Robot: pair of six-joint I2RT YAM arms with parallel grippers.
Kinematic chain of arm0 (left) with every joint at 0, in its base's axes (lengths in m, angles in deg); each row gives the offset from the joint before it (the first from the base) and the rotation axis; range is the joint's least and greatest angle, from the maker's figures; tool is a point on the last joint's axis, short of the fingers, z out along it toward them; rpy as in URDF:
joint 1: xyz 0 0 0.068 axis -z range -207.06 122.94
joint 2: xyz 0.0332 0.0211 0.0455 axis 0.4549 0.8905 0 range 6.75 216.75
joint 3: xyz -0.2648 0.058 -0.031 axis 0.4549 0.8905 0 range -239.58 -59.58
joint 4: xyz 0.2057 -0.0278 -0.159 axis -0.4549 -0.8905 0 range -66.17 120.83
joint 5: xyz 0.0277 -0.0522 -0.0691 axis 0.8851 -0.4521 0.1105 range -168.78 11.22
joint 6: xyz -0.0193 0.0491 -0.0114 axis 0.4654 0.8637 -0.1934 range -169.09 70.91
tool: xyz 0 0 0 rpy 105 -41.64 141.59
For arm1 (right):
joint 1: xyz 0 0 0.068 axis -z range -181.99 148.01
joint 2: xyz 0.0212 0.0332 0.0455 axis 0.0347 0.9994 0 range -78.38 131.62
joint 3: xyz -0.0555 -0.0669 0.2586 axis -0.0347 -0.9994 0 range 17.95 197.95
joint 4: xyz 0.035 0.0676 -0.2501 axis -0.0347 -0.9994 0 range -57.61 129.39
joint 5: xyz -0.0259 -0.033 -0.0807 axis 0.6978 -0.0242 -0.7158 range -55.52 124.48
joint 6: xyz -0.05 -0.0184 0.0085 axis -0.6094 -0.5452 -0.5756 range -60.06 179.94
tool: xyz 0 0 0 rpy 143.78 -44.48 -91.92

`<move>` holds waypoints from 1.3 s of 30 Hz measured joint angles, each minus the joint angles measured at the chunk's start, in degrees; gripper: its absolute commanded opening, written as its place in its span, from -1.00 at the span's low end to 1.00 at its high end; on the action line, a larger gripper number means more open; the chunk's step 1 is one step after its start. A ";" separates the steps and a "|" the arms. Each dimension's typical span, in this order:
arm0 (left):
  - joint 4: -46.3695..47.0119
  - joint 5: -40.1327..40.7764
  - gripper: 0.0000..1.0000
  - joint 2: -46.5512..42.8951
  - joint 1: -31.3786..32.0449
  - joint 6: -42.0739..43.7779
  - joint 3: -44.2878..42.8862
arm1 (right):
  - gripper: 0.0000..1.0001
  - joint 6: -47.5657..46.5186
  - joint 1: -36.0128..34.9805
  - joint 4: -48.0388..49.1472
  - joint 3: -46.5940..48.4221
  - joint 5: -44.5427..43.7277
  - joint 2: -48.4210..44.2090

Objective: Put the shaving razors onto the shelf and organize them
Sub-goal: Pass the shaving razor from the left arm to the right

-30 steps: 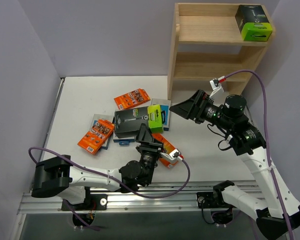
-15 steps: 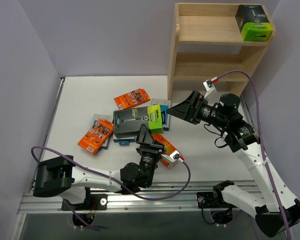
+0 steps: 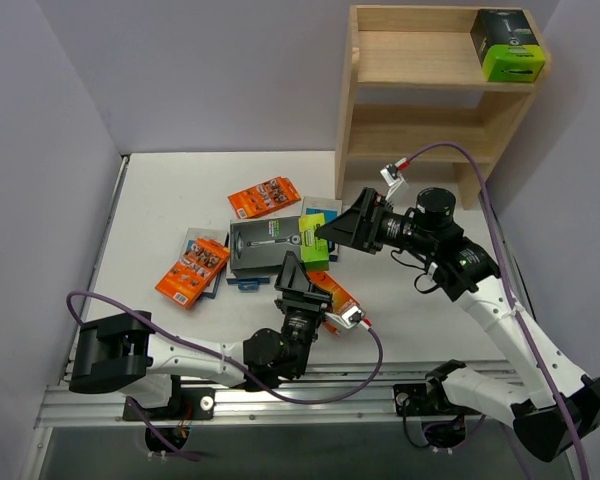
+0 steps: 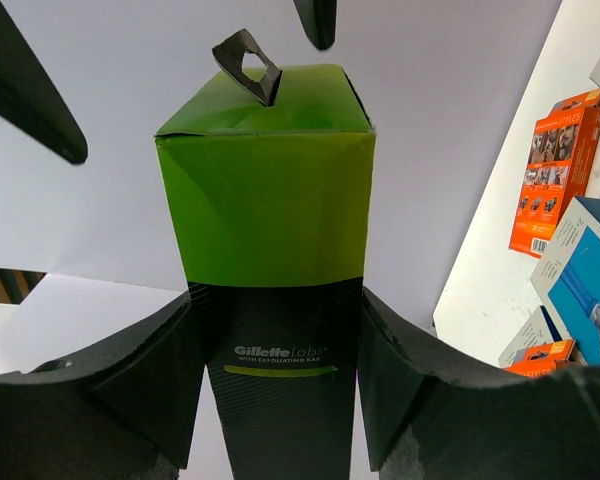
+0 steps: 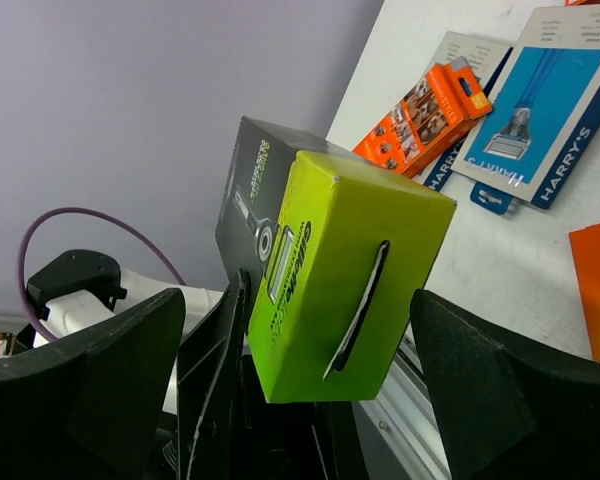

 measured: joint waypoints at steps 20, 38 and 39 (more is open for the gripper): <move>0.15 2.54 -0.95 0.00 0.74 1.79 -0.09 | 0.64 1.88 -3.32 3.87 -2.89 -0.96 2.58; 0.26 2.67 -0.95 0.02 1.53 3.13 -0.42 | 0.35 2.32 -3.30 4.35 -4.35 -2.54 2.91; 0.24 2.75 -0.95 0.04 1.53 3.13 -0.42 | 0.34 2.78 -3.30 5.03 -4.81 -2.32 2.91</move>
